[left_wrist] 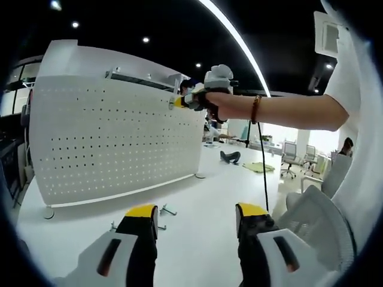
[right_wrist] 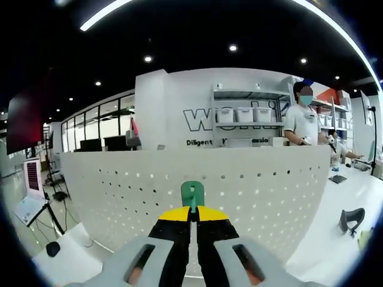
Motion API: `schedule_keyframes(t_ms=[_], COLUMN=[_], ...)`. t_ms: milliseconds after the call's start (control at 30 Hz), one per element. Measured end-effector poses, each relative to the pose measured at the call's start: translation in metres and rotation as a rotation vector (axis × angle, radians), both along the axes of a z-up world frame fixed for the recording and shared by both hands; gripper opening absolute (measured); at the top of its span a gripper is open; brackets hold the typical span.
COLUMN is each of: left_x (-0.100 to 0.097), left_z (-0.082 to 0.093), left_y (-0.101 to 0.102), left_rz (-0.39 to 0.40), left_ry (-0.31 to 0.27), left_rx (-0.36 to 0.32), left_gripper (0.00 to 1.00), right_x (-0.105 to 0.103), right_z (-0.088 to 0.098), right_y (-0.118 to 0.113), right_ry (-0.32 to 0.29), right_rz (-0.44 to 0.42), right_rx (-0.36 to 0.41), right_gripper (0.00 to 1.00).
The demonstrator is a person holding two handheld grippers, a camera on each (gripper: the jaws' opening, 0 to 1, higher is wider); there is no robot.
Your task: Insert the hook assembly into the mounting plate slot until the hook locks in place.
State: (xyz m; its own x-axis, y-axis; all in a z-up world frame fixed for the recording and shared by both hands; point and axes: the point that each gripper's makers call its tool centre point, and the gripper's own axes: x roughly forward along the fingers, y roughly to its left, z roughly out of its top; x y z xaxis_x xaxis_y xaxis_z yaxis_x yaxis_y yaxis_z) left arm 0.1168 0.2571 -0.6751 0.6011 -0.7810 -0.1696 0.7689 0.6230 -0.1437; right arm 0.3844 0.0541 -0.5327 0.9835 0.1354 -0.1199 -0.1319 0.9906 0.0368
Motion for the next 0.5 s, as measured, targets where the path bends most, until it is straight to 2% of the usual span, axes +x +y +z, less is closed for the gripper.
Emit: schedule_keyframes(t_ms=[500], left_x=[0.004], left_z=[0.003], left_y=[0.003], left_rz=[0.011], left_ry=[0.005], left_rx=[-0.02], left_gripper=[0.54], right_x=[0.02], right_z=[0.007], right_y=[-0.005], right_ry=[0.0], right_rz=[-0.015], right_rx=[-0.006], right_gripper=[0.01])
